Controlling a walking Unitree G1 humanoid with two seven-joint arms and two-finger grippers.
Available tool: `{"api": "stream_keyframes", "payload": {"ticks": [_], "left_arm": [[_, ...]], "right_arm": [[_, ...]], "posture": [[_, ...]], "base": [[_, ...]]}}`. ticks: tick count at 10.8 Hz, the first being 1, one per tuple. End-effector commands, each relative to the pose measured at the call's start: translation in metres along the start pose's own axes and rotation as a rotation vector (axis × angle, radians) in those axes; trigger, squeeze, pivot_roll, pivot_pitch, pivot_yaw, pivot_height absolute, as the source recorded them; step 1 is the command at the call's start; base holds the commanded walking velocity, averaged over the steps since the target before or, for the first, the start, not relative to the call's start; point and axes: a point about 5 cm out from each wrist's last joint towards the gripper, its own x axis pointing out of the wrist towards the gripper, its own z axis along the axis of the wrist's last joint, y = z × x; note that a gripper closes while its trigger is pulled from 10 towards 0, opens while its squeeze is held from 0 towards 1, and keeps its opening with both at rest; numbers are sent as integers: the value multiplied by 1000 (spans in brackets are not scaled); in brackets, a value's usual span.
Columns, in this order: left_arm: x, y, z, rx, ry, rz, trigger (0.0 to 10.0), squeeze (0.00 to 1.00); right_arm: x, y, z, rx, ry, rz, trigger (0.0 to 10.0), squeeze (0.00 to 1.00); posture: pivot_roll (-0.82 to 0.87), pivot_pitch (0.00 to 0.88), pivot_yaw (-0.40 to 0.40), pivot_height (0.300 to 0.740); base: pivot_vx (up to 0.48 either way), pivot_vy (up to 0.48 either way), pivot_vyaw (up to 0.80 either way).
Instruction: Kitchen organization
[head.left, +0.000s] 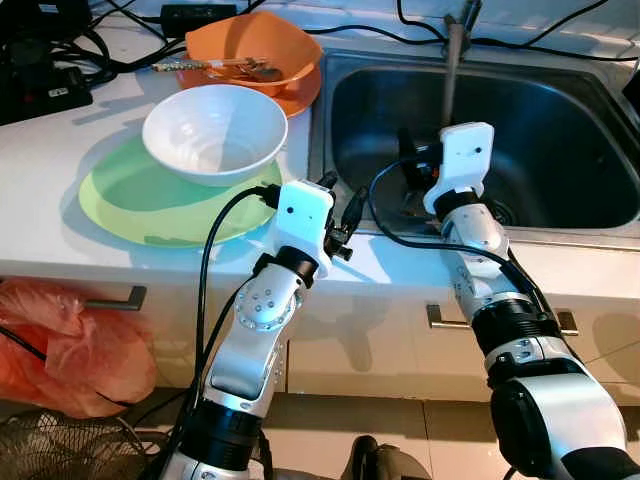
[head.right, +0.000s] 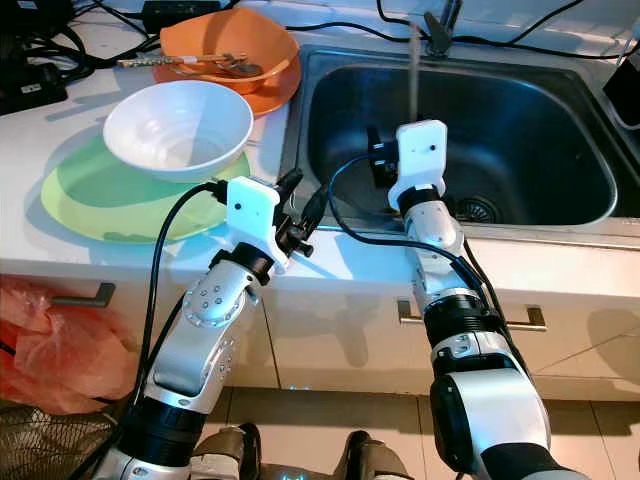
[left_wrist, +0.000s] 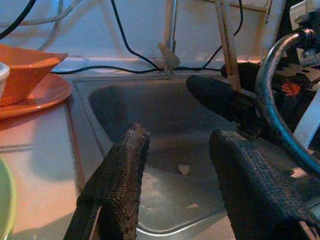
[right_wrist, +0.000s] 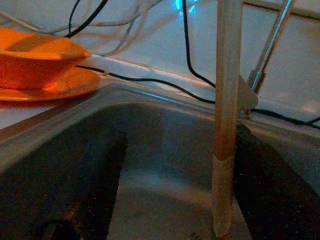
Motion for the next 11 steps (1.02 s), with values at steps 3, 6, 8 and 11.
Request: {"api": "stream_keyframes", "payload": {"ticks": [3, 6, 8, 11], "left_arm": [[1, -5, -10, 14, 50, -21, 10000, 0], [1, -4, -10, 26, 51, -20, 10000, 0], [1, -6, -10, 41, 54, -29, 10000, 0], [1, -7, -11, 46, 54, -30, 10000, 0]], "right_arm": [[-1, -2, 10, -219, -78, 66, 10000, 353], [3, -6, 18, -239, -101, 54, 10000, 0], [8, 2, 31, -578, -182, 178, 10000, 0], [13, 1, 39, -742, -219, 204, 10000, 0]], "posture": [[152, 174, -63, 740], [155, 176, -62, 740], [148, 176, -62, 740], [149, 178, -66, 740]], "base": [[0, 0, 0], [0, 0, 0], [0, 0, 0], [0, 0, 0]]}}
